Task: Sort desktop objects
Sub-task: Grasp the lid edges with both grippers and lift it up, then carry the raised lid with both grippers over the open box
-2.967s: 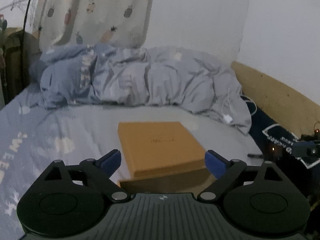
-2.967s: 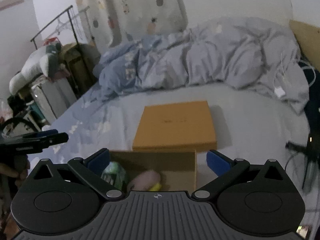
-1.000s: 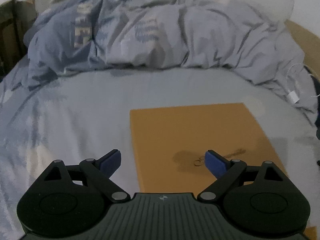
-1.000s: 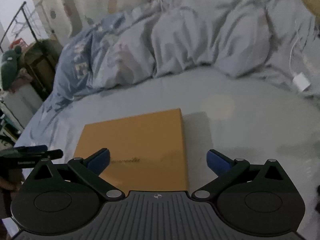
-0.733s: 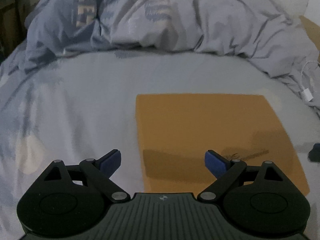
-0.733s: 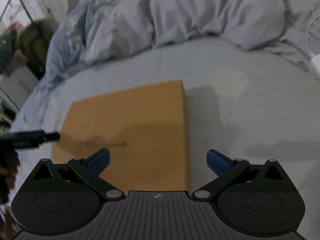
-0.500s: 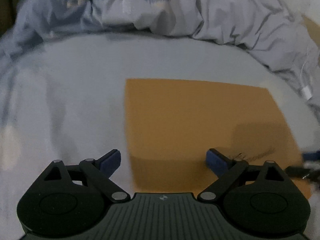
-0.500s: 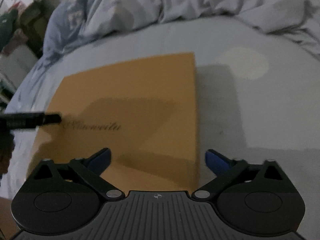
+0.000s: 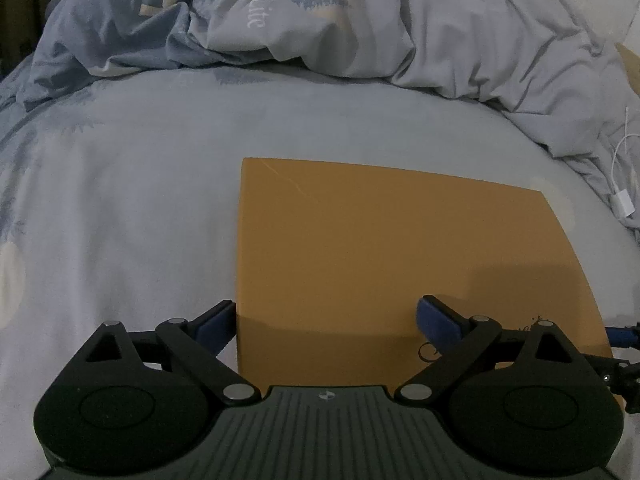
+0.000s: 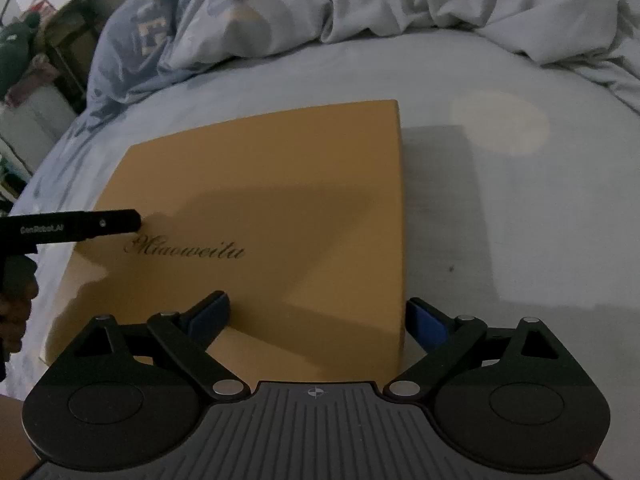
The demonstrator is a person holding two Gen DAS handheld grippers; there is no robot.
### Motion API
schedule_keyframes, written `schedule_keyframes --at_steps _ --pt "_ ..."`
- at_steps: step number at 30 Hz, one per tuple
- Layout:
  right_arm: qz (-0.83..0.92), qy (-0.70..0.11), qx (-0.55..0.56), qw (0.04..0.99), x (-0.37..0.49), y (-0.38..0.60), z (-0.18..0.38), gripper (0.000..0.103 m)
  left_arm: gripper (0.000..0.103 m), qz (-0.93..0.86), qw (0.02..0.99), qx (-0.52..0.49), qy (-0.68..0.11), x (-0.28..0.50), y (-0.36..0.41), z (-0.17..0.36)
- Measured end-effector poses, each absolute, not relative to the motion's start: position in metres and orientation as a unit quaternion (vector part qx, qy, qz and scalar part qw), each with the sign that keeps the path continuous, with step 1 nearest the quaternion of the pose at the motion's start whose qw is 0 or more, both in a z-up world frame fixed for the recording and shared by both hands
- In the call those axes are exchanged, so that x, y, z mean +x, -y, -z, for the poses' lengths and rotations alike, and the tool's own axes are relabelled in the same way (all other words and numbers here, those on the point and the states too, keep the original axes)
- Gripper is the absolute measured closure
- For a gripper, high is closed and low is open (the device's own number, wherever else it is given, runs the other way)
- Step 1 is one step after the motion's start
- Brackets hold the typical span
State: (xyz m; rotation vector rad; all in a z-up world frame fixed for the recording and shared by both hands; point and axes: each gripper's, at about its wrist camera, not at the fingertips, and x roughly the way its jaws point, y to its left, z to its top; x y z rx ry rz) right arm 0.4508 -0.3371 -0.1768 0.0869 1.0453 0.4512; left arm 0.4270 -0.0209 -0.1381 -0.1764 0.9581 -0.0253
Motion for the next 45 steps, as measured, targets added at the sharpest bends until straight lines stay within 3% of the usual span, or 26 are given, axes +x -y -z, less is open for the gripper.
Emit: schedule_keyframes --at_steps 8,13,21,45 --pt "-0.191 -0.499 0.019 0.845 0.447 0.327 0.169 0.009 0.007 0.005 0.878 -0.061 -0.475 0.429 0.032 0.132" --pt "-0.175 -0.507 0.003 0.844 0.442 0.320 0.161 0.010 0.012 -0.001 0.876 -0.052 -0.479 0.422 0.035 0.127" --pt "-0.163 -0.492 -0.019 0.855 0.424 0.317 0.131 0.010 0.011 0.006 0.888 -0.053 -0.456 0.405 0.043 0.089" --pt "-0.139 -0.384 -0.012 0.913 0.333 0.347 -0.038 0.010 0.010 0.025 0.937 -0.069 -0.342 0.322 0.068 -0.063"
